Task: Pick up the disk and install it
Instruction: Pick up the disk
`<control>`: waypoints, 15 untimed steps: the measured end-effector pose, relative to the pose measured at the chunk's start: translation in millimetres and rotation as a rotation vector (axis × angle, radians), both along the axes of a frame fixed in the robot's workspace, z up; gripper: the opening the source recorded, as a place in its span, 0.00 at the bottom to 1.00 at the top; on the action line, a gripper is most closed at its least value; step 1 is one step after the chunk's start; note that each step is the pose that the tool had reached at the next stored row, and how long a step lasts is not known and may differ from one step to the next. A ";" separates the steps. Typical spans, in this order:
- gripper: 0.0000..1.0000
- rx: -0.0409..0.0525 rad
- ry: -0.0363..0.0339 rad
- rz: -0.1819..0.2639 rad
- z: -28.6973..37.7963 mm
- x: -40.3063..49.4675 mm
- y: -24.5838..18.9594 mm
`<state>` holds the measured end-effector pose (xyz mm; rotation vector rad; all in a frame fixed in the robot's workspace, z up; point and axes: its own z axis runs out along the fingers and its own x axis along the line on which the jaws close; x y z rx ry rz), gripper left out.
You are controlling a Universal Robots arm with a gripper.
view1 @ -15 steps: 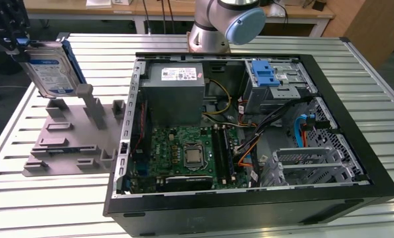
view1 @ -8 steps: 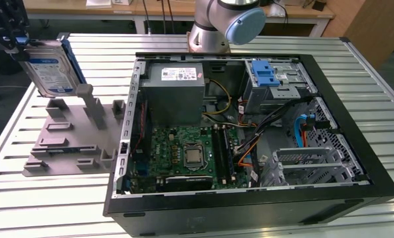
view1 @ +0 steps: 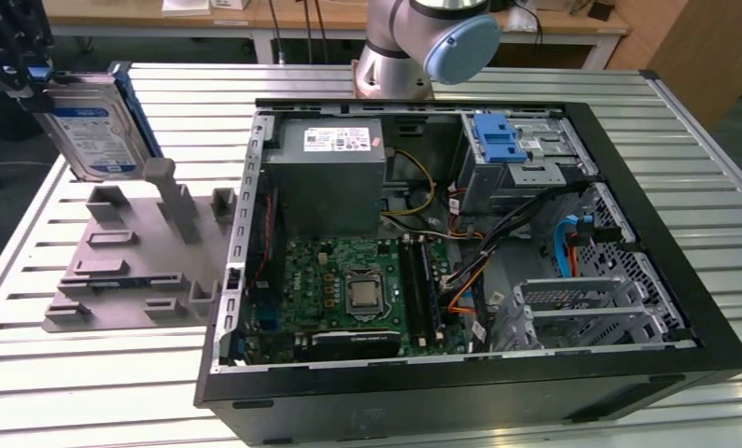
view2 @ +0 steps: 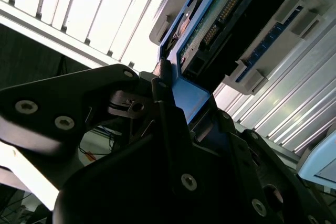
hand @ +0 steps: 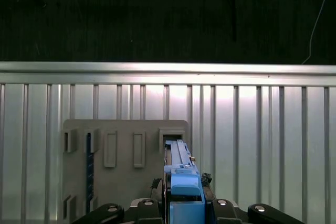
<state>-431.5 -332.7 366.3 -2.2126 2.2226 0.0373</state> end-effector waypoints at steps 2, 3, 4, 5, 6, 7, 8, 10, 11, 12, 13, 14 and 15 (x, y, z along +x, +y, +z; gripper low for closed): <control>0.36 0.0000 0.0000 0.000 0.8 0.0 0.0; 0.36 0.0000 -0.0001 0.000 1.1 0.0 0.0; 0.36 0.0000 0.0000 0.000 1.5 0.0 0.0; 0.36 0.0000 0.0001 0.000 1.9 0.0 0.0; 0.36 0.0000 0.0000 0.000 2.2 0.0 0.0; 0.36 0.0000 -0.0001 0.000 2.5 0.0 0.0; 0.36 0.0000 0.0000 0.000 2.8 0.0 0.0; 0.36 0.0000 0.0001 0.000 3.5 0.0 0.1; 0.36 0.0000 0.0000 0.000 3.8 0.0 0.1; 0.36 0.0000 0.0000 0.000 4.0 0.0 0.1; 0.36 0.0000 0.0000 0.000 4.3 0.0 0.1; 0.36 0.0000 0.0000 0.000 4.6 0.0 0.1; 0.36 0.0000 0.0000 0.000 4.8 0.0 0.1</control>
